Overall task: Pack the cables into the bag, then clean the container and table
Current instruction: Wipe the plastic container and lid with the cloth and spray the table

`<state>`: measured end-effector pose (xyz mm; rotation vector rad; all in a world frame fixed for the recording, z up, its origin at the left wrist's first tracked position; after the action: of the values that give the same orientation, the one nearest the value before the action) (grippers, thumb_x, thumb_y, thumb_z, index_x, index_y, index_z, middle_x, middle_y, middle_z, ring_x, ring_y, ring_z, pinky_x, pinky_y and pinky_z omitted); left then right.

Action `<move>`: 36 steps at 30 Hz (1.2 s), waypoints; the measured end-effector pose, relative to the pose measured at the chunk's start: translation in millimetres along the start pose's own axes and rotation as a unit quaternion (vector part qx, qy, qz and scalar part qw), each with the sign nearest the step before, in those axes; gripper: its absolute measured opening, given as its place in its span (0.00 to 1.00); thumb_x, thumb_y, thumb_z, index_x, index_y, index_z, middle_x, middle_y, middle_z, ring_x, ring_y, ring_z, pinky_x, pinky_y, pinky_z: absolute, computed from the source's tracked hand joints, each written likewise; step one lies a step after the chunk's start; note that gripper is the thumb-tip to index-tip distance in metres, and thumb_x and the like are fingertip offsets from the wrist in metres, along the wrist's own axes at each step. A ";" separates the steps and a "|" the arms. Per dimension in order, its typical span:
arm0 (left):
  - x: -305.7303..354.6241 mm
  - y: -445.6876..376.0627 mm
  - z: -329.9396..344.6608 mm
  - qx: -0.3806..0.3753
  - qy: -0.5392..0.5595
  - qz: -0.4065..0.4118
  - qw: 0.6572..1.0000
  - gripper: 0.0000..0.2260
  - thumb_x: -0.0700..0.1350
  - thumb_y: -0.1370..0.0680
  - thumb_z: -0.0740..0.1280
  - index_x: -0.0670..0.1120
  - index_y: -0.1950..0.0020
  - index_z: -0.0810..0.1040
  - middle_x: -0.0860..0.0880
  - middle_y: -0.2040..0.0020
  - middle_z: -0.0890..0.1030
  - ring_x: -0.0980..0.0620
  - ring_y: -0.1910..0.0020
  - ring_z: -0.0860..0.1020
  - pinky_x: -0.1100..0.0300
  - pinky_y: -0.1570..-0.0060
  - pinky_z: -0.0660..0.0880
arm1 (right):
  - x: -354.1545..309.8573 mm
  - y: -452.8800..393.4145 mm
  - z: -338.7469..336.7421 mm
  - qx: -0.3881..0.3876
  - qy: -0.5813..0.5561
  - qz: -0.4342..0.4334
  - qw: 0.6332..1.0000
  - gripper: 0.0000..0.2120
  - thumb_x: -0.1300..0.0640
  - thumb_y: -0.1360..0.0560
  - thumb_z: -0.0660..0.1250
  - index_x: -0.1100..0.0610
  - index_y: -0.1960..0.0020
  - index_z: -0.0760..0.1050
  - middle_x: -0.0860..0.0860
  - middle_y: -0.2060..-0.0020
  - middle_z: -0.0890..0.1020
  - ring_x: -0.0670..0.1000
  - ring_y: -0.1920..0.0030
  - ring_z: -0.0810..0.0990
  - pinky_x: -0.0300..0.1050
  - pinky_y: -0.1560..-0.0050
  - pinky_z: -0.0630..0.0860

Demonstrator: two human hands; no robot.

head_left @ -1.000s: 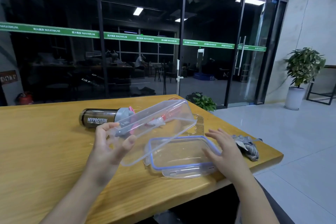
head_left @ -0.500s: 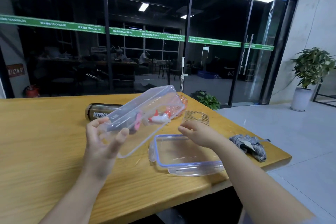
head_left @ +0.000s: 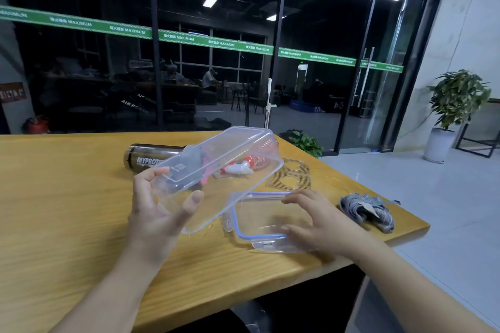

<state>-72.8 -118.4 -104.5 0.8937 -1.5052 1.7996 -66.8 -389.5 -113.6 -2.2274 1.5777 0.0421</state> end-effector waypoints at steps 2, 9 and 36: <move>-4.6 0.5 -3.4 0.010 -0.037 -0.006 0.999 0.28 0.61 0.44 0.70 0.61 0.47 0.65 0.57 0.45 0.76 0.68 0.48 0.76 0.65 0.48 0.75 | -15.5 9.8 6.1 -0.008 0.019 -0.017 1.000 0.44 0.21 0.38 0.51 0.47 0.33 0.69 0.42 0.35 0.69 0.44 0.33 0.63 0.43 0.30 0.61; -10.3 0.6 -15.2 0.077 -0.127 -0.010 0.989 0.31 0.73 0.46 0.68 0.69 0.47 0.63 0.53 0.38 0.74 0.55 0.39 0.73 0.39 0.38 0.67 | -72.1 4.9 36.0 0.003 0.085 0.003 0.996 0.41 0.33 0.29 0.62 0.54 0.25 0.55 0.47 0.26 0.57 0.49 0.25 0.49 0.44 0.26 0.51; -5.7 1.9 -19.1 0.120 -0.096 0.013 0.988 0.25 0.69 0.43 0.67 0.73 0.50 0.61 0.55 0.37 0.71 0.56 0.37 0.70 0.38 0.36 0.63 | -73.8 5.1 4.9 0.300 0.215 -0.122 0.921 0.19 0.67 0.44 0.73 0.56 0.54 0.83 0.48 0.64 0.84 0.50 0.70 0.82 0.35 0.78 0.68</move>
<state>-73.1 -100.0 -112.5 1.1995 -1.4376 1.9916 -96.9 -323.0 -100.8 -1.9747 1.2477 -0.9328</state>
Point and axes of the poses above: each hand's wrist, its own y-axis away from the middle knuckle, its own z-axis out of the palm, x = y × z, the point moved 3 cm from there along -y, towards the middle knuckle
